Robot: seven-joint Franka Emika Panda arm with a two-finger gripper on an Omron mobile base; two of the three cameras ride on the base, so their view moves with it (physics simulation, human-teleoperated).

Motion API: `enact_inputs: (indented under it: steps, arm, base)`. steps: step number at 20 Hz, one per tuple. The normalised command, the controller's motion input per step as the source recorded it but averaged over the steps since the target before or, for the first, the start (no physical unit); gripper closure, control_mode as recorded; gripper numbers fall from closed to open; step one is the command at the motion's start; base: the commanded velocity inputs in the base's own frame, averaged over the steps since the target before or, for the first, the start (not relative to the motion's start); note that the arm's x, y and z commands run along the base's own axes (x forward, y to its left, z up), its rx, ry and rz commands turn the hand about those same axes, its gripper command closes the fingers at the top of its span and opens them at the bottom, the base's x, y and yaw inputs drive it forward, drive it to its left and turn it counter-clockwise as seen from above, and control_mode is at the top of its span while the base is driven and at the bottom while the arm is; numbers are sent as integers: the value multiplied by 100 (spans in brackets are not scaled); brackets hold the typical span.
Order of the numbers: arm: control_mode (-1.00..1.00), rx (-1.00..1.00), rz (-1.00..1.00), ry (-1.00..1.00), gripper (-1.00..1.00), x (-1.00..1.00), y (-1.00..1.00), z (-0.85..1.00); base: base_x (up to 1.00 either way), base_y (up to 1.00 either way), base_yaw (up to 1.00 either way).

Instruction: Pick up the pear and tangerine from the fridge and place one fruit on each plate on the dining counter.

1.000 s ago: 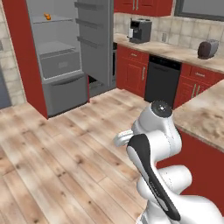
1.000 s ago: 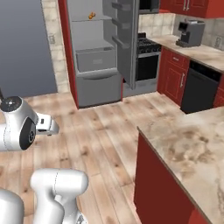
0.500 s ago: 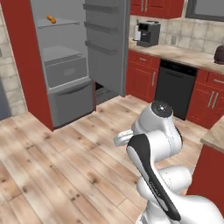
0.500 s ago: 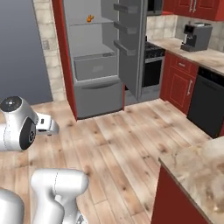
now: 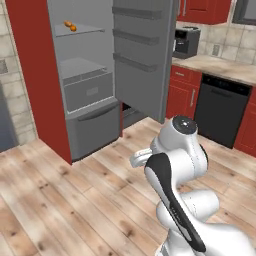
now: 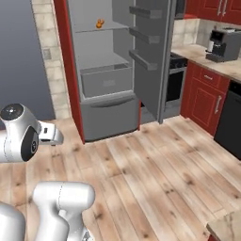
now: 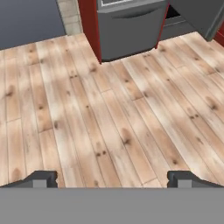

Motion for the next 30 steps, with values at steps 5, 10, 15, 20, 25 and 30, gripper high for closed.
enact_inputs:
  steps: [5, 10, 15, 20, 25, 30]
  arm:
    - [100, 0, 0, 0, -100, 0, 0, 0]
    - [100, 0, 0, 0, -100, 0, 0, 0]
    - [100, 0, 0, 0, -100, 0, 0, 0]
    - [100, 0, 0, 0, -100, 0, 0, 0]
    - [100, 0, 0, 0, -100, 0, 0, 0]
    - [100, 0, 0, 0, -100, 0, 0, 0]
  base:
    - [94, 0, 0]
    - [94, -3, 0]
    - [93, -10, 7]
    - [91, -12, 14]
    - [83, -18, 28]
    - [81, -22, 23]
